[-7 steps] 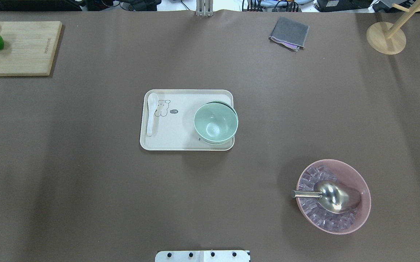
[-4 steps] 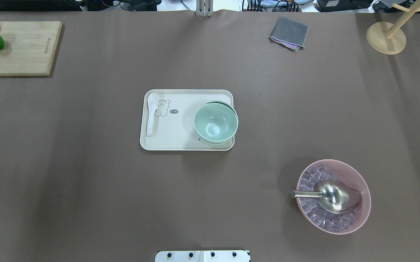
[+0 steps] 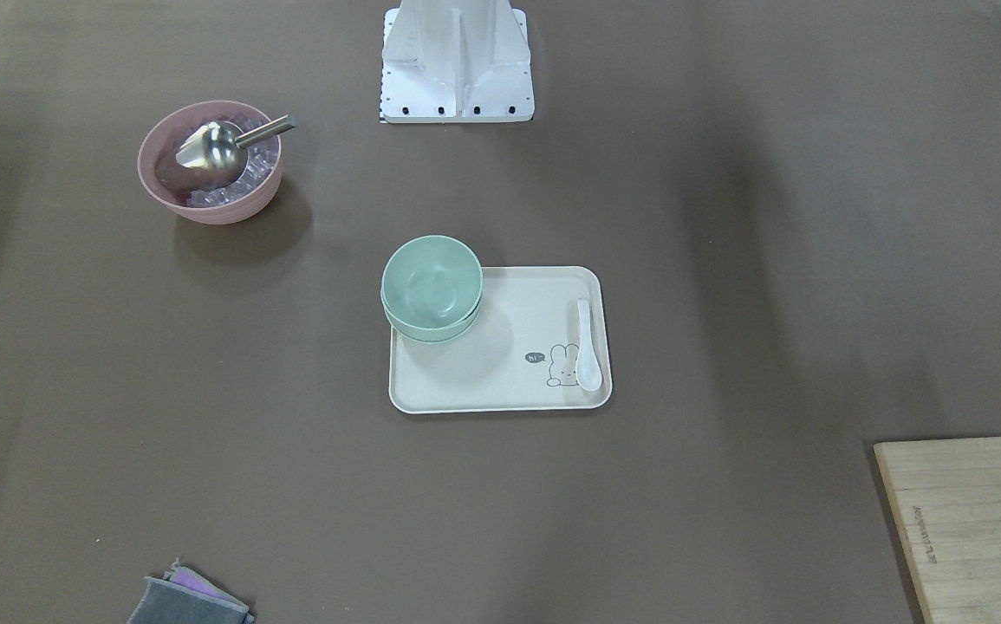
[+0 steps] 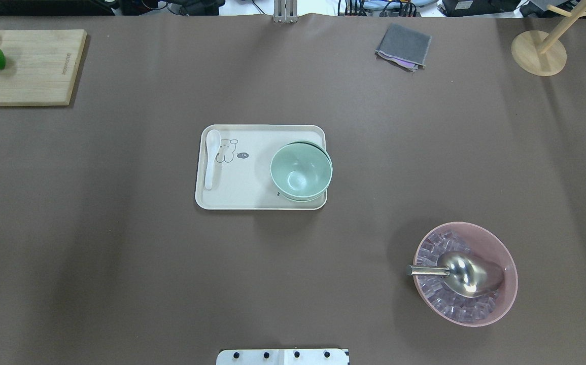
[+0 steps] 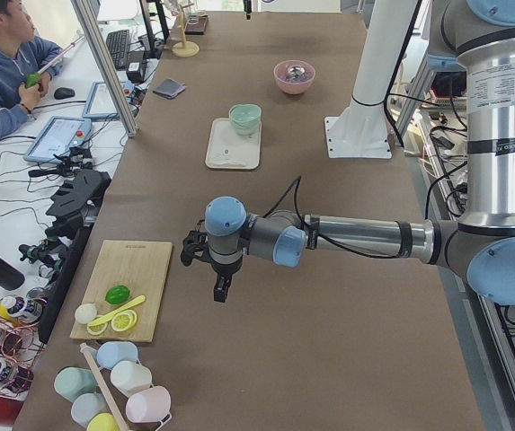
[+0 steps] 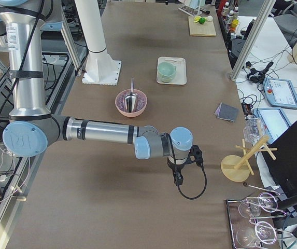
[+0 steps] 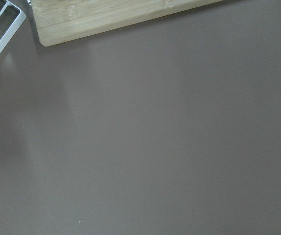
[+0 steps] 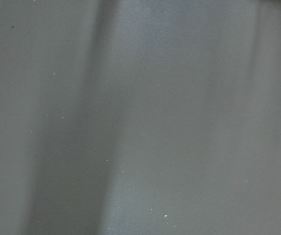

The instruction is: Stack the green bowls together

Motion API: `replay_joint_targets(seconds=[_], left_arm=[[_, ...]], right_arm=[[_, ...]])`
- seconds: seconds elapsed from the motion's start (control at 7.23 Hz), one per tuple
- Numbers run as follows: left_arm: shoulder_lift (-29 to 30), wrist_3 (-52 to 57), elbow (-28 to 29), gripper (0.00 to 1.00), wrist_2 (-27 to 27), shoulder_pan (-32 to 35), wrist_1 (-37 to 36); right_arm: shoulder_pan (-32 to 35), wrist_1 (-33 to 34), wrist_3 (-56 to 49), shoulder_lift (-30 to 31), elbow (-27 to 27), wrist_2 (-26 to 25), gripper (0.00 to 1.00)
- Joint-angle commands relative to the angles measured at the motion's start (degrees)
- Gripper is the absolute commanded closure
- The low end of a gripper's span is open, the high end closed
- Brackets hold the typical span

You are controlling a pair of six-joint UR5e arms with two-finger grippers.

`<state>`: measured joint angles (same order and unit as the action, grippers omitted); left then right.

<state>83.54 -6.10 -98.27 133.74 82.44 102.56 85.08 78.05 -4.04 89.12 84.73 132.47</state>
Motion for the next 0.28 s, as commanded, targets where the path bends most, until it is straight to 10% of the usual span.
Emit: replay_joint_targets(seconds=[0.0, 0.14], left_arm=[[-0.3, 0.1, -0.1, 0.02, 0.2, -0.1, 0.4], [-0.4, -0.1, -0.4, 0.02, 0.2, -0.1, 0.4]], right_arm=[[0.0, 0.0, 0.0, 0.0, 0.1, 0.2, 0.0], [0.0, 0.0, 0.0, -0.1, 0.2, 0.2, 0.0]])
